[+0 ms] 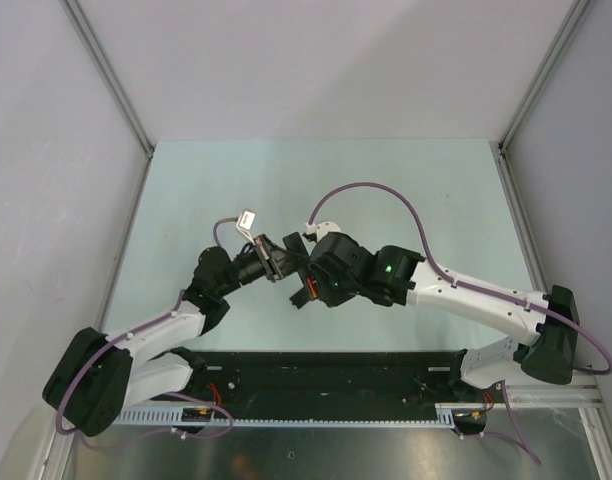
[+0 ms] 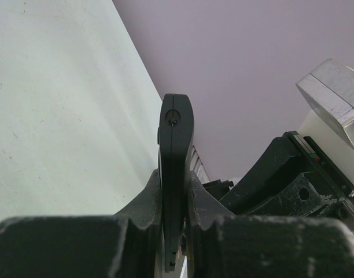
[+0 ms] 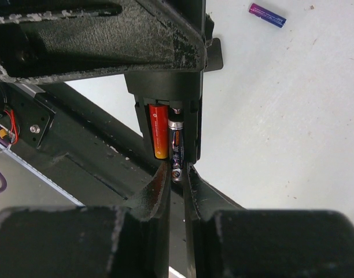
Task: Load the batteries into the remote control
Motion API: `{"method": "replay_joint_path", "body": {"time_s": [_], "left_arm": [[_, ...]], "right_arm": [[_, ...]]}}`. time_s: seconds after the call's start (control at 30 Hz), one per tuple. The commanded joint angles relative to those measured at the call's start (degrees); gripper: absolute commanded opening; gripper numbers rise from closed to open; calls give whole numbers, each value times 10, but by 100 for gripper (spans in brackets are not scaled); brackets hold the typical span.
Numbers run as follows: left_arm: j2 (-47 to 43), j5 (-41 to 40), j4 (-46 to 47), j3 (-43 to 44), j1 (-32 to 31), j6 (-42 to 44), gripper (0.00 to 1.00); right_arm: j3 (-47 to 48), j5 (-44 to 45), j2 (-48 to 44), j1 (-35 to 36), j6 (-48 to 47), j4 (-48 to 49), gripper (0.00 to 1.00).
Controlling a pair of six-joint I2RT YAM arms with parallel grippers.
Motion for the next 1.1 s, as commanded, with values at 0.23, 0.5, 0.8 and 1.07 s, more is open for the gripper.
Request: {"method": "replay_joint_path", "body": {"time_s": [0.23, 0.5, 0.8, 1.07], "left_arm": [[-23, 22, 33, 13, -15, -32, 0], [-9, 32, 37, 11, -16, -82, 0], [43, 46, 97, 12, -16, -151, 0], [94, 53, 180, 13, -16, -211, 0]], "right_arm": [[22, 14, 3, -11, 5, 14, 0], [26, 9, 6, -17, 1, 7, 0], [31, 3, 11, -26, -3, -21, 0], [31, 4, 17, -38, -8, -39, 0]]}}
